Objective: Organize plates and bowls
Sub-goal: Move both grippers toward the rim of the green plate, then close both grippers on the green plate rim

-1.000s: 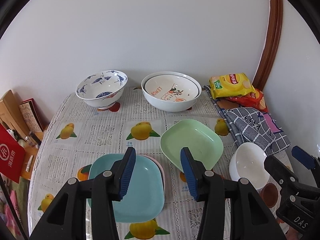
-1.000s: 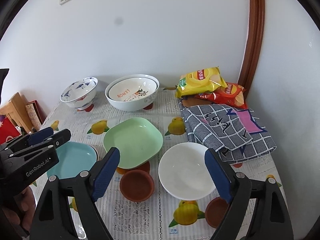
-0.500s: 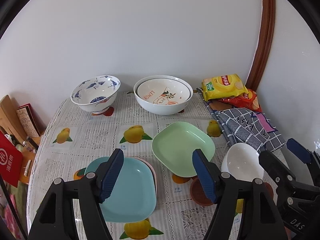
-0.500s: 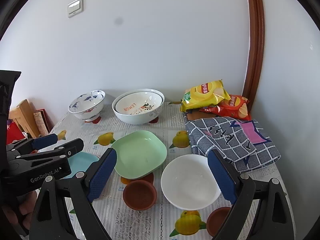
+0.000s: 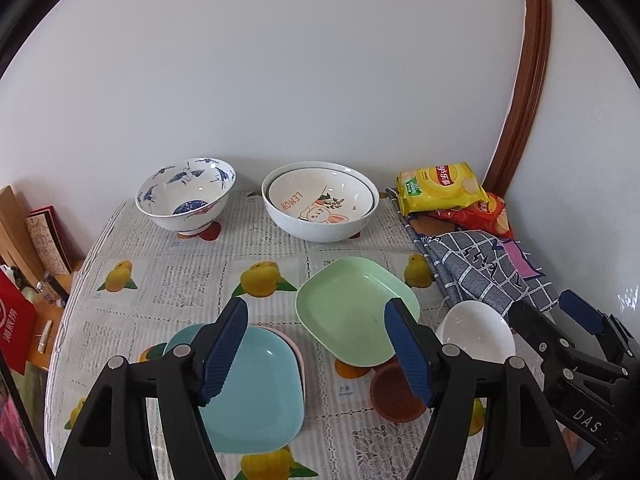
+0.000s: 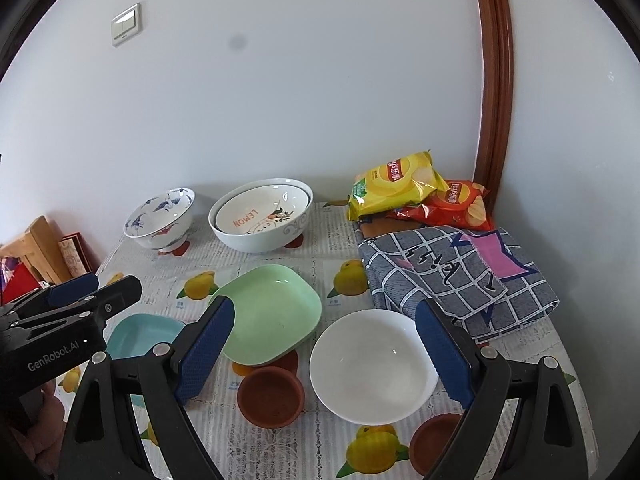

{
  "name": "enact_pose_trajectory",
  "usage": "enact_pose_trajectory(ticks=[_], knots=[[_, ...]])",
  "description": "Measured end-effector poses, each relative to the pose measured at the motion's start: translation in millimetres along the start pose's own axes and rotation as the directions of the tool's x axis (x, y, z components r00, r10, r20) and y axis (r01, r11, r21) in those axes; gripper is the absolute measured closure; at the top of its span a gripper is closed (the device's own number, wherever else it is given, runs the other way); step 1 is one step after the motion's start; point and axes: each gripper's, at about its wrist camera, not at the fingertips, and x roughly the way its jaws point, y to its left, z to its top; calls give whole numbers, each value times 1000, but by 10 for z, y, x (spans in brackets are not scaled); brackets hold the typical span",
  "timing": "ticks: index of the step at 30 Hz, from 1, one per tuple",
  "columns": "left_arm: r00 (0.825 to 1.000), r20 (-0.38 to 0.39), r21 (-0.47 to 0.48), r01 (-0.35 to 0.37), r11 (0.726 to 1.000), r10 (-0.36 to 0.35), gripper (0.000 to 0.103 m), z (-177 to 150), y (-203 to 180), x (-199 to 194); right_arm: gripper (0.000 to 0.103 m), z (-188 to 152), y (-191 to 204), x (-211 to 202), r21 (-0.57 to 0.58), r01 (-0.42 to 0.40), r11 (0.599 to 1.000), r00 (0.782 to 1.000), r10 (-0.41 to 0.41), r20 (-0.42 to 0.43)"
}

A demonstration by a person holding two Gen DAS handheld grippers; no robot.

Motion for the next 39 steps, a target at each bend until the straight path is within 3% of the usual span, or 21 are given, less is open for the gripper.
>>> enact_pose_trajectory(ticks=[19, 23, 29, 37, 39], knots=[[998, -65, -20, -8, 1000, 6, 34, 58, 70, 574, 12, 123, 18, 649, -24, -20, 999, 993, 17, -117], [996, -91, -29, -2, 1000, 0, 34, 73, 105, 770, 15, 116, -10, 889, -19, -23, 1000, 987, 20, -160], [990, -143, -56, 3, 998, -11, 34, 77, 162, 1120, 30, 107, -6, 1267, -23, -24, 999, 973, 18, -229], [980, -197, -68, 10, 998, -24, 35, 61, 168, 1544, 33, 102, -2, 1708, -2, -26, 1000, 956, 24, -293], [976, -216, -69, 4, 998, -19, 38, 52, 164, 1637, 40, 88, 0, 1801, -1, -17, 1000, 949, 16, -316]])
